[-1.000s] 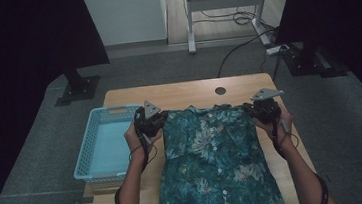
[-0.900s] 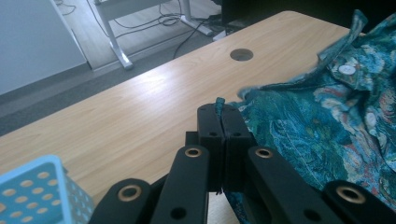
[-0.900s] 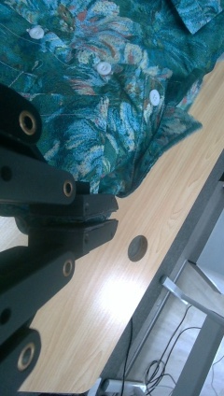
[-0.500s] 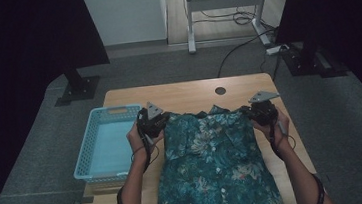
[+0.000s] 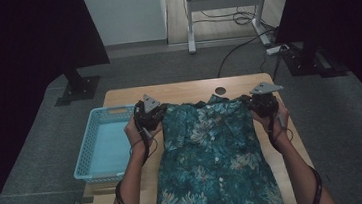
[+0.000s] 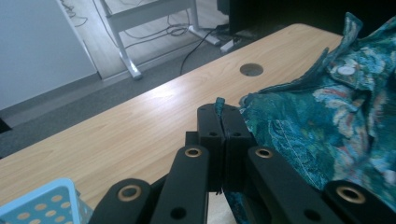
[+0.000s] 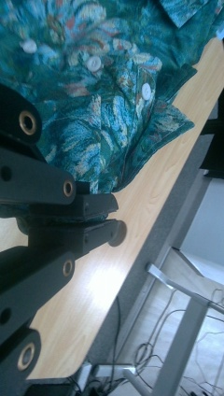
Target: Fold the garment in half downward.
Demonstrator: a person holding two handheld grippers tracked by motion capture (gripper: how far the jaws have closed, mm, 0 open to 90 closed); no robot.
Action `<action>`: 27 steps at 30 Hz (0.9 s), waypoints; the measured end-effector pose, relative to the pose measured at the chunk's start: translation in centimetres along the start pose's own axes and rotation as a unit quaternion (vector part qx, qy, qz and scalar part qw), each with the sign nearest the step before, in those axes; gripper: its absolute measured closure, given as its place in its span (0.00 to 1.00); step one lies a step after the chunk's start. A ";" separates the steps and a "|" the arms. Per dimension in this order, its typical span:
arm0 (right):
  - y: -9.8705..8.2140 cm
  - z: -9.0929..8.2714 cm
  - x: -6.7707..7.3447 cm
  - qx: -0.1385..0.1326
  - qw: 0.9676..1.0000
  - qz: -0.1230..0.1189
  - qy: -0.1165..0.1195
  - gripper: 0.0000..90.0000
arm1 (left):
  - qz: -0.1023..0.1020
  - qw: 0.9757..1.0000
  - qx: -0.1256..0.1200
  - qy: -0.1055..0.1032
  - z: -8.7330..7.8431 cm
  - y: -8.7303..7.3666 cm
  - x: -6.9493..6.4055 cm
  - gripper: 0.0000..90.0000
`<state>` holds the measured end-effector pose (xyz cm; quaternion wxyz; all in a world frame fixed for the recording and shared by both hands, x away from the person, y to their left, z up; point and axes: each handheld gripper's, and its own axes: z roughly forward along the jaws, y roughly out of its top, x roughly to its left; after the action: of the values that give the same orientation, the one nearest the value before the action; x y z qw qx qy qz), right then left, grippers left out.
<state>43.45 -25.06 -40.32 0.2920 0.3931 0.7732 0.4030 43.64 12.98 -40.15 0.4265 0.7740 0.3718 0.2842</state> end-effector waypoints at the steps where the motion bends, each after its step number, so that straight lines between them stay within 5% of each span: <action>1: 0.0 -0.1 0.1 -0.002 1.000 -0.002 -0.001 0.96 | -0.001 1.000 -0.002 -0.001 -0.1 -0.1 0.0 0.98; 18: -2.6 -2.0 1.2 -0.016 1.000 -0.005 0.016 0.96 | 0.005 1.000 -0.014 -0.013 -1.7 -2.6 -1.3 0.98; 27: -4.3 -3.8 2.6 -0.021 0.999 -0.018 0.025 0.96 | 0.014 0.999 -0.025 -0.026 -3.3 -4.2 -3.0 0.98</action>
<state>37.57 -25.93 -42.36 0.2879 0.3629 0.7784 0.4238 38.07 13.47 -42.64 0.4514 0.7751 0.3428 0.2792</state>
